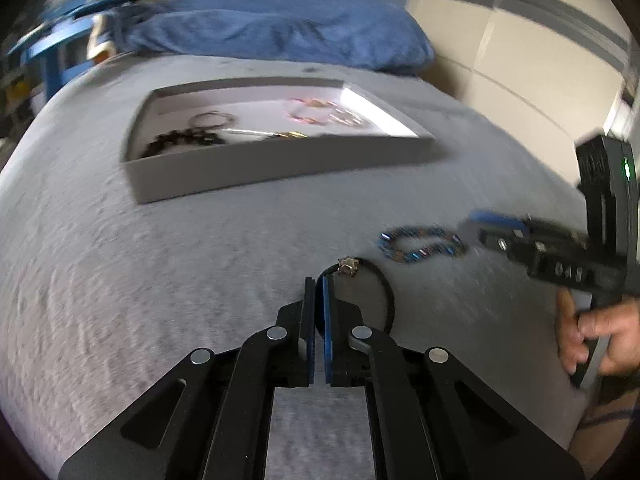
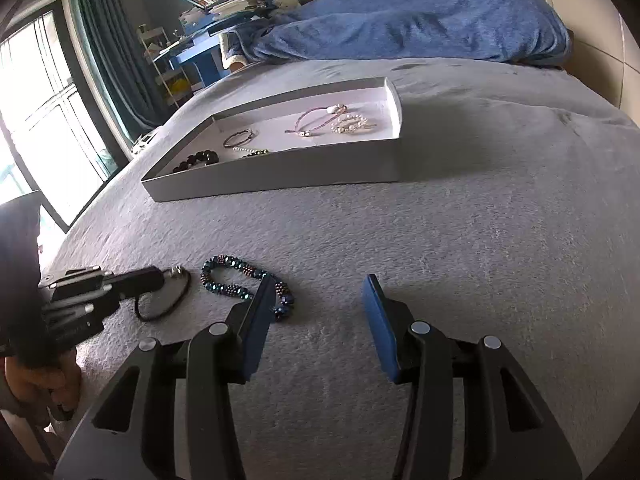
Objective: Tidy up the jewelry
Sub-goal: 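Grasp the blue beaded bracelet with the right tool while the left tool grasps the black hair tie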
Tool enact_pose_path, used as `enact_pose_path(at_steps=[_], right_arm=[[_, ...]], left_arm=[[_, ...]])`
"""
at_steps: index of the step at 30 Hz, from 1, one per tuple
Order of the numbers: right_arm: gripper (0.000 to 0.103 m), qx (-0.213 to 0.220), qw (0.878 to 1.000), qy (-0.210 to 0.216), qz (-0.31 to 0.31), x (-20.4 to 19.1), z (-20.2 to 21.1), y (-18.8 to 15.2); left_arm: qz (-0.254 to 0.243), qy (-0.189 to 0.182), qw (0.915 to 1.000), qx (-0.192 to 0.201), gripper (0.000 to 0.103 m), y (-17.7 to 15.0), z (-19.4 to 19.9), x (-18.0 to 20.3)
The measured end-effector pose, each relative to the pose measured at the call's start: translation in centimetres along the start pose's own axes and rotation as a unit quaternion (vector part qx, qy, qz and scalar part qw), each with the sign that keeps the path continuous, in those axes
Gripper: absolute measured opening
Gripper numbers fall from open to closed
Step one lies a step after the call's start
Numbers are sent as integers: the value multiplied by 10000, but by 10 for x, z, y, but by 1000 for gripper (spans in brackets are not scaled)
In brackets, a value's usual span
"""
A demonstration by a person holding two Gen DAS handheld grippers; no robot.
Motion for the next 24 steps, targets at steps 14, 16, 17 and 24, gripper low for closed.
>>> enact_pose_path(at_steps=[14,16,17,24], right_arm=[[41,-423,9965,-123,710,-29,-24,-7],[33,-451,9941,-107,983,-38,-24,-14],[27,-462,9930,-124,1080,-41,-25,-16],[9,-416,9931,-54,1095,-43,-23,-20]], left_arm=[[478,0,9988,-112,4,-6,-6,-16],[472,-17,9988,-126,6,-7,-6,-16],[462,-22,9988,-138,6,-7,-6,-15],[326,-11,9992,-216,16,-6,-10,-10]])
Point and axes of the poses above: each gripper's, at about its wrist camera, not at the fingertips, and z roughly against the way its jaws point, x to its right, y to its top, the point moved 7 cm from there along -z, roughly the way its jaws point, and after that the axes turned 14 degrees about -z, right-handed, at the moved point
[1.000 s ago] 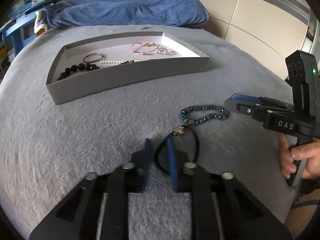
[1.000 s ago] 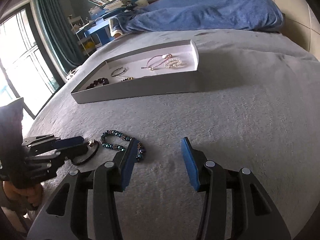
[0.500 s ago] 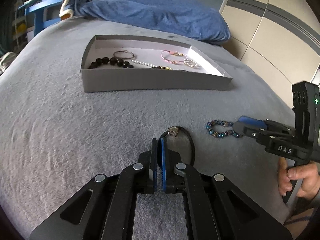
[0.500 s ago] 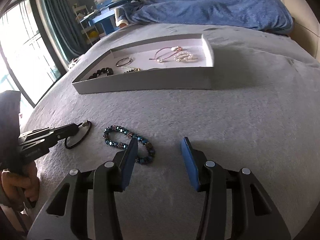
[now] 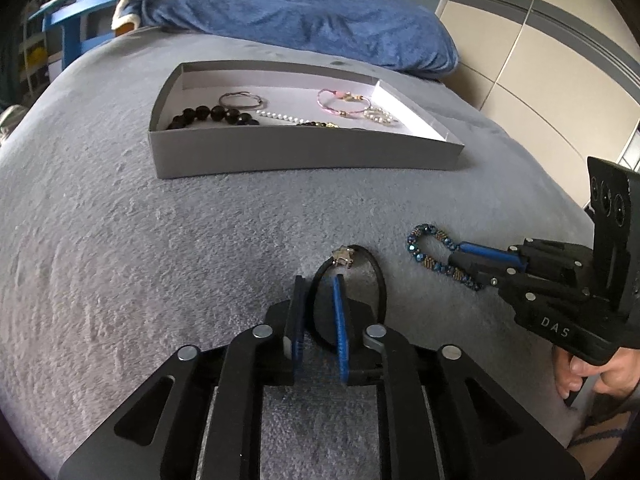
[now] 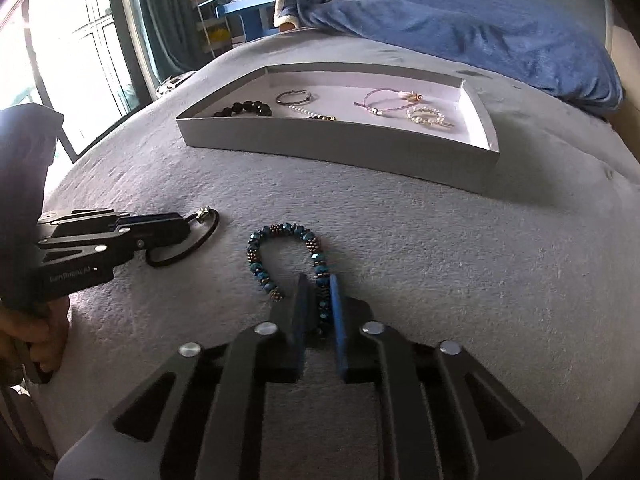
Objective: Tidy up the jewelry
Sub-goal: 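Grasp the blue beaded bracelet with the right tool while the left tool grasps the black hair tie, then carry the blue bracelet and black hair tie into the box and open both tools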
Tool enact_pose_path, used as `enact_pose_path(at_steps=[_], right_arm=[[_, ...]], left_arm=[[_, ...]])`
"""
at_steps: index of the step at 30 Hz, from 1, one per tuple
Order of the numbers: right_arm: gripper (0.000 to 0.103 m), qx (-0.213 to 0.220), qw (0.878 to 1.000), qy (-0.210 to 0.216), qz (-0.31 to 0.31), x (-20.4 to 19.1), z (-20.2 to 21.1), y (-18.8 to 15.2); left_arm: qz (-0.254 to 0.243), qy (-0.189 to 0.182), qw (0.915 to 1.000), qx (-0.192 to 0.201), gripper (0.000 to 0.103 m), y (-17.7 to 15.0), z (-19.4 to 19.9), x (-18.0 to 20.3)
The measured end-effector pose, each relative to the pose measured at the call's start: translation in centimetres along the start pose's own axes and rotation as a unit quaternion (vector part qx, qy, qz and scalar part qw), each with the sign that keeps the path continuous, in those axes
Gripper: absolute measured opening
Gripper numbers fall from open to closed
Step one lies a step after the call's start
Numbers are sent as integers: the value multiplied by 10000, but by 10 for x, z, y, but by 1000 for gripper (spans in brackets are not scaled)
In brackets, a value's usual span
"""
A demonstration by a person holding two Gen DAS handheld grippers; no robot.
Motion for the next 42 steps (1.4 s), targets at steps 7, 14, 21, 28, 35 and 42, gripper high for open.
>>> enact_pose_path(at_steps=[7,14,21,28,35,42], right_arm=[[7,200,9997,-41,-160,5,7,3],[8,147,9996,-210,-103,3,4,2],[9,62,9996,-257,-84,4,0,1],[8,102,9997,-109,-170,6,1,1],[7,312,9986,186,-395,10,12,5],[7,420,9978,350,-380,5,22,8]], left_arm=[[-72,-3,10000,5,20,0,0,2],[-116,53,9999,-21,20,0,-1,3],[-274,227,9993,-70,20,0,-1,6],[-270,-36,9995,140,4,1,7,9],[-447,-153,9984,298,4,3,14,19],[-344,-348,9971,576,4,10,29,18]])
Point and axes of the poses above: each gripper's, at about its wrist camera, not at the fingertips, and z roughly against the way its jaws point, x to its right, y to its top, the point moved 7 cm from there along -z, roughly the way its jaws point, and after that the axes turned 14 degrees about -z, right-handed, at the moved point
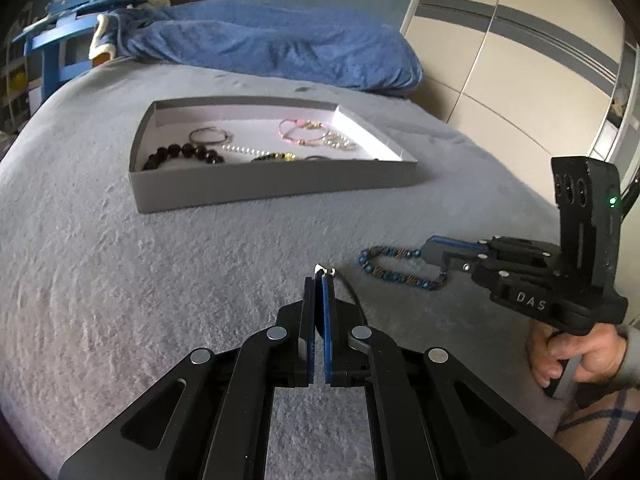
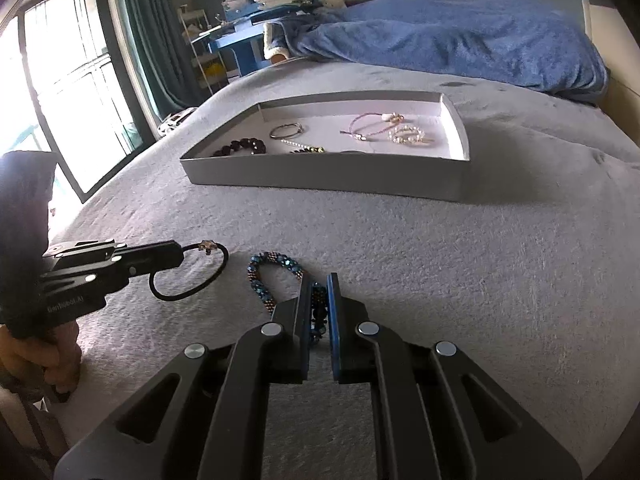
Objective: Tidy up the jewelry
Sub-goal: 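Carry the blue bracelet and black hair tie into the box and open both tools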
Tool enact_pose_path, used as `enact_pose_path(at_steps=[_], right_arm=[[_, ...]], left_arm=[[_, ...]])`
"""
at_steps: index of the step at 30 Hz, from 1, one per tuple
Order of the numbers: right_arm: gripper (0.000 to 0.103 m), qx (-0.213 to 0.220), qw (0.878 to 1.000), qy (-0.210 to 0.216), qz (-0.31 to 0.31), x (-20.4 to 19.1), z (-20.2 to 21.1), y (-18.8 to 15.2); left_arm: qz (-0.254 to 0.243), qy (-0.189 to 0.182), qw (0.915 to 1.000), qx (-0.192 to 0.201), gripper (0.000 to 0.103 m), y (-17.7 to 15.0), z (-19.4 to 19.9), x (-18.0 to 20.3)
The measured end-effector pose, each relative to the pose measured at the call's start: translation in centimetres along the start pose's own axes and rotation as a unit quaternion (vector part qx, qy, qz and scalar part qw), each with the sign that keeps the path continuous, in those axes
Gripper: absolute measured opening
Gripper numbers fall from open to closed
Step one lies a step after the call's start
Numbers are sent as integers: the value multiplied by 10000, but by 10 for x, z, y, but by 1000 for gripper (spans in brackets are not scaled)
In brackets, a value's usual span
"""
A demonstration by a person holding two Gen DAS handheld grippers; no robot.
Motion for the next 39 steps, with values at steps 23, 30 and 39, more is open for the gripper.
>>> enact_pose_path(at_steps=[23,30,39], right_arm=[[7,504,9970,473,343,-39,54,94],[7,485,9970,463,382,-46,37,137],[7,253,9993,133,232,-23,-7,174]], left_arm=[[-284,239,9984,430,4,106,22,-37],[-22,393,9988,300,4,126,6,-64],[331,372,9987,-53,4,149,-45,-89]])
Point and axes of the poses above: each gripper's, at about its wrist camera, not at the fingertips, and z roughly against the way its jaws point, x to its right, y to its top, the point moved 7 cm from there along -z, roughly the way its jaws point, and after that the axes turned 14 degrees about -z, right-handed, at the moved point
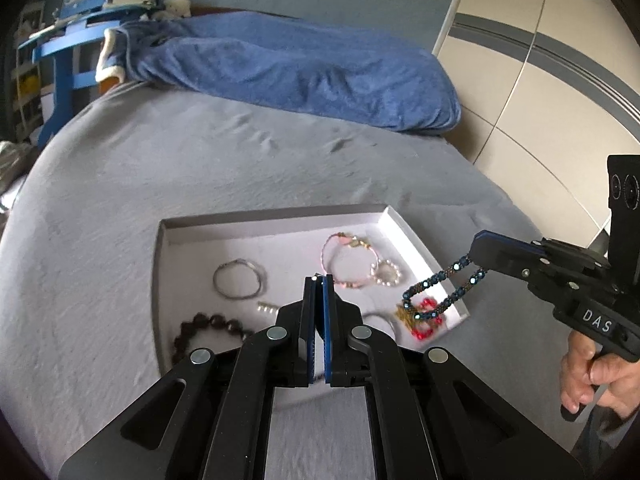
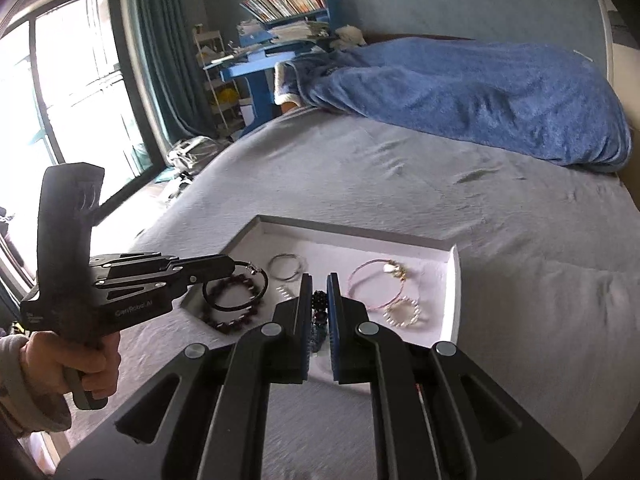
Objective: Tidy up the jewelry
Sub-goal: 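Carry the blue bracelet and black hair tie into the box and open both tools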
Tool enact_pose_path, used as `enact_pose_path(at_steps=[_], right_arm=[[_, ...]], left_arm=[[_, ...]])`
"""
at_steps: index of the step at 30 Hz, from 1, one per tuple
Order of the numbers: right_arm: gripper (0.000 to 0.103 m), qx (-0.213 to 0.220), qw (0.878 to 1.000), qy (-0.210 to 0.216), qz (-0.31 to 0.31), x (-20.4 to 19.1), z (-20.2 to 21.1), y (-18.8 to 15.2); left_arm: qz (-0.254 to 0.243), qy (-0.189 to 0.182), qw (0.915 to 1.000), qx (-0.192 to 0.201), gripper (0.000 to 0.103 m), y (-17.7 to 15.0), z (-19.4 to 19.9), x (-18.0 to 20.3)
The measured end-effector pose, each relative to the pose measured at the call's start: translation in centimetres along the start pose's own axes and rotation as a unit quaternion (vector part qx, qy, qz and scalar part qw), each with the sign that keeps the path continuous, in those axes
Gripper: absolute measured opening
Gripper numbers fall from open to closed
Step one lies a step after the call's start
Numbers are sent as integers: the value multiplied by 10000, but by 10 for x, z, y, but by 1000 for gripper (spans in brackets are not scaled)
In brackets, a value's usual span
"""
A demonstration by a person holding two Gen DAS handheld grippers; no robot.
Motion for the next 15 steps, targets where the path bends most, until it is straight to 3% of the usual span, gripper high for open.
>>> enact_pose_path(at_steps=[11,15], right_arm=[[7,-341,9986,-155,-366,29,-55,-5],[7,-511,9970,-367,-446,43,-71,-14]], left_arm=[[-88,39,9981,-604,4,4,-69,10],[-101,106,9946,-1024,4,-1,-91,11]])
Point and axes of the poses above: each gripper's, at about its wrist camera, not at the fingertips, and z roughly against the way its jaws point, x to its right, y to its top, the point moved 7 cm from there along -z, roughly the way its jaws point, and after that the axes turned 14 degrees about -z, right-handed, at the moved point
